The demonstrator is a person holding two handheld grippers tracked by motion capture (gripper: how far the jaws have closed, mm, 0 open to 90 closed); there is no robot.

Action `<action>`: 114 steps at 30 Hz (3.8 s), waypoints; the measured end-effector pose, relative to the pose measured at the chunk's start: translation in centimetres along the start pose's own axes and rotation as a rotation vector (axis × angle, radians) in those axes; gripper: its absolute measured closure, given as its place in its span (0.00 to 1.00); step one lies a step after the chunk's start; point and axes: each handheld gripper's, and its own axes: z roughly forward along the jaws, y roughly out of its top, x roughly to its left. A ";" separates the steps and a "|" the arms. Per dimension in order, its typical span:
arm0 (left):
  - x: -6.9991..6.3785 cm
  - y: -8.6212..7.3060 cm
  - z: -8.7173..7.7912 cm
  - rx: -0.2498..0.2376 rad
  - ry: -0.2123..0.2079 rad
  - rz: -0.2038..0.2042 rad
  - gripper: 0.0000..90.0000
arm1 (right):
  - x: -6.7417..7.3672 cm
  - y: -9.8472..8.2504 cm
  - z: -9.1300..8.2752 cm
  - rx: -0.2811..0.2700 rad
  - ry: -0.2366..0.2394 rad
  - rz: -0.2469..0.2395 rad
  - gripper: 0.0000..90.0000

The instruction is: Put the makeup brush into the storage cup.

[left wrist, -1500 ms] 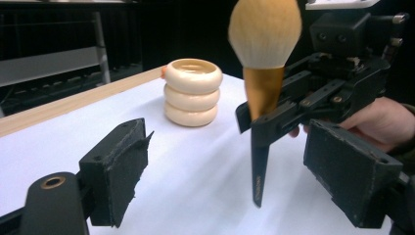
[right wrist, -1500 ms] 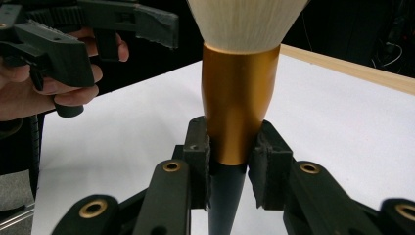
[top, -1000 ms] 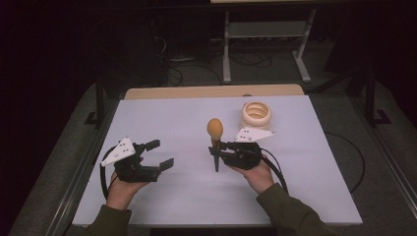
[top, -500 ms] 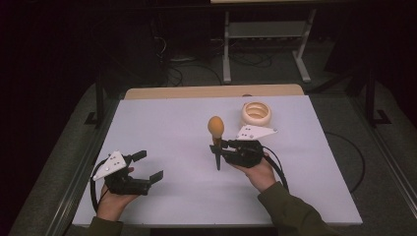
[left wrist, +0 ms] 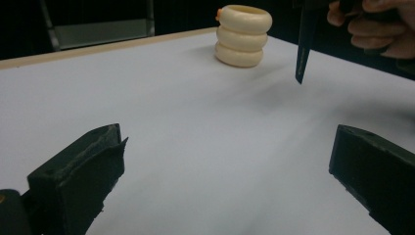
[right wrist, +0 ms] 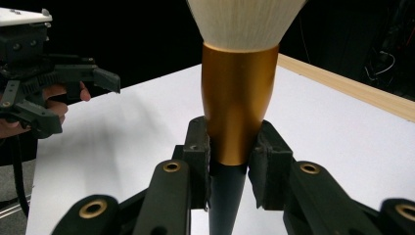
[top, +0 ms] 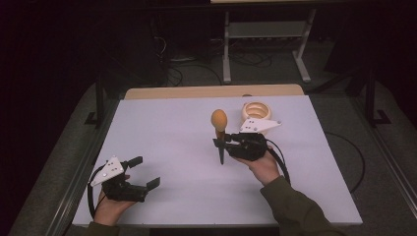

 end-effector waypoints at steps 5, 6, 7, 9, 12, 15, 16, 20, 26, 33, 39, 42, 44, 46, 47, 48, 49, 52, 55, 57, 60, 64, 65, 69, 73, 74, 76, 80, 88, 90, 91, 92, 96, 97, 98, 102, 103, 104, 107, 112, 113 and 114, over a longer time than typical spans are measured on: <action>0.0 0.0 0.1 -0.001 -0.008 0.010 0.00 | -0.4 0.5 -0.5 -0.013 -0.013 0.004 0.78; 0.0 -0.1 0.1 -0.003 -0.008 0.007 0.00 | -0.5 0.7 -0.6 -0.015 -0.015 0.005 0.78; 0.0 -0.1 0.1 -0.003 -0.010 0.006 0.00 | -0.6 0.8 -0.7 -0.019 -0.018 0.003 0.78; 0.0 -0.1 0.2 -0.004 -0.012 0.004 0.00 | -0.9 1.0 -1.0 -0.027 -0.024 0.012 0.78; -0.2 0.0 0.2 -0.002 -0.012 0.001 0.00 | -1.4 1.2 -1.4 -0.034 -0.041 0.018 0.78; -0.3 0.0 0.3 0.001 -0.019 0.000 0.00 | -1.8 1.5 -1.7 -0.040 -0.047 0.022 0.78; -0.4 0.0 0.3 0.003 -0.019 0.001 0.00 | -1.9 1.6 -1.8 -0.040 -0.049 0.026 0.78; -0.6 0.1 0.4 0.009 -0.022 0.013 0.00 | -2.3 1.9 -2.1 -0.044 -0.055 0.034 0.78; -0.7 0.1 0.7 0.019 -0.037 0.006 0.00 | -2.9 2.1 -2.4 -0.048 -0.062 0.036 0.78; -0.5 0.0 0.7 0.025 -0.041 0.012 0.00 | -3.5 2.6 -2.5 -0.047 -0.079 0.036 0.78; -0.5 -0.1 0.7 0.018 -0.048 0.015 0.00 | -4.2 2.9 -2.3 -0.054 -0.087 0.045 0.78; -0.6 0.0 0.8 0.017 -0.049 0.011 0.00 | -4.5 3.1 -2.4 -0.057 -0.095 0.040 0.78; -0.6 -0.1 0.8 0.019 -0.049 0.012 0.00 | -4.7 3.3 -2.5 -0.059 -0.103 0.047 0.78; -0.5 -0.1 0.8 0.020 -0.050 0.014 0.00 | -4.9 3.5 -2.6 -0.062 -0.110 0.047 0.78; -0.5 0.0 0.8 0.020 -0.049 0.015 0.00 | -5.0 3.5 -2.6 -0.065 -0.113 0.046 0.78; -0.6 0.0 0.8 0.018 -0.049 0.013 0.00 | -5.1 3.6 -2.7 -0.065 -0.118 0.045 0.78; -0.5 0.0 0.7 0.018 -0.049 0.016 0.00 | -5.2 3.6 -2.8 -0.065 -0.121 0.045 0.78; -0.5 -0.1 0.8 0.017 -0.049 0.014 0.00 | -5.6 3.7 -3.0 -0.066 -0.128 0.051 0.78; -0.5 -0.1 0.8 0.018 -0.049 0.014 0.00 | -5.9 3.8 -3.2 -0.067 -0.138 0.051 0.78; -0.5 0.0 0.7 0.019 -0.049 0.016 0.00 | -6.1 4.0 -3.3 -0.070 -0.144 0.054 0.78; -0.5 -0.1 0.8 0.018 -0.049 0.012 0.00 | -6.3 4.2 -3.5 -0.074 -0.153 0.052 0.78; -0.6 -0.1 0.8 0.018 -0.049 0.009 0.00 | -6.6 4.4 -3.6 -0.075 -0.163 0.053 0.78; -0.6 -0.1 0.8 0.017 -0.050 0.009 0.00 | -6.8 4.4 -3.6 -0.078 -0.165 0.050 0.78; -0.5 -0.1 0.8 0.017 -0.050 0.013 0.00 | -7.2 4.5 -3.6 -0.083 -0.178 0.059 0.78; -0.6 -0.1 0.8 0.015 -0.051 0.008 0.00 | -7.7 4.5 -3.6 -0.095 -0.196 0.061 0.78; -0.6 -0.1 0.8 0.018 -0.051 0.010 0.00 | -7.8 4.5 -3.6 -0.101 -0.197 0.063 0.78; -0.6 -0.1 0.8 0.015 -0.052 0.006 0.00 | -8.1 4.5 -3.6 -0.102 -0.208 0.060 0.78; -0.6 -0.1 0.8 0.011 -0.054 0.004 0.00 | -8.5 4.6 -3.5 -0.104 -0.230 0.068 0.78; -0.7 -0.1 0.8 0.007 -0.056 0.002 0.00 | -9.5 4.7 -3.4 -0.121 -0.271 0.072 0.78; -0.7 -0.1 0.9 0.007 -0.057 0.001 0.00 | -9.8 4.7 -3.3 -0.125 -0.281 0.074 0.78; -0.6 -0.1 0.8 0.010 -0.056 0.004 0.00 | -9.9 4.7 -3.2 -0.124 -0.286 0.072 0.78; -0.6 -0.1 0.8 0.009 -0.056 0.003 0.00 | -10.1 4.7 -3.2 -0.125 -0.292 0.073 0.78; -0.6 -0.1 0.9 0.008 -0.057 0.004 0.00 | -10.6 4.9 -3.3 -0.133 -0.311 0.077 0.78; -0.7 -0.1 0.9 0.008 -0.057 0.004 0.00 | -10.7 5.0 -3.3 -0.135 -0.319 0.080 0.78; -0.6 -0.1 0.9 0.010 -0.058 0.008 0.00 | -10.8 5.0 -3.3 -0.135 -0.322 0.086 0.78; -0.6 -0.1 0.9 0.014 -0.060 0.013 0.00 | -11.3 5.1 -3.4 -0.146 -0.344 0.086 0.78; -0.6 -0.1 0.8 0.020 -0.060 0.012 0.00 | -11.3 5.1 -3.4 -0.145 -0.349 0.096 0.78; -0.6 -0.1 0.8 0.020 -0.062 0.014 0.00 | -11.6 5.0 -3.4 -0.145 -0.354 0.090 0.78; -0.7 -0.1 0.9 0.018 -0.064 0.012 0.00 | -11.9 4.8 -3.3 -0.146 -0.366 0.104 0.78; -0.7 -0.1 0.9 0.019 -0.064 0.011 0.00 | -12.2 4.6 -3.2 -0.150 -0.382 0.106 0.78; -0.7 -0.1 0.9 0.020 -0.064 0.010 0.00 | -12.3 4.6 -3.2 -0.149 -0.385 0.111 0.78; -0.7 -0.1 0.9 0.019 -0.064 0.011 0.00 | -12.4 4.5 -3.1 -0.147 -0.388 0.106 0.78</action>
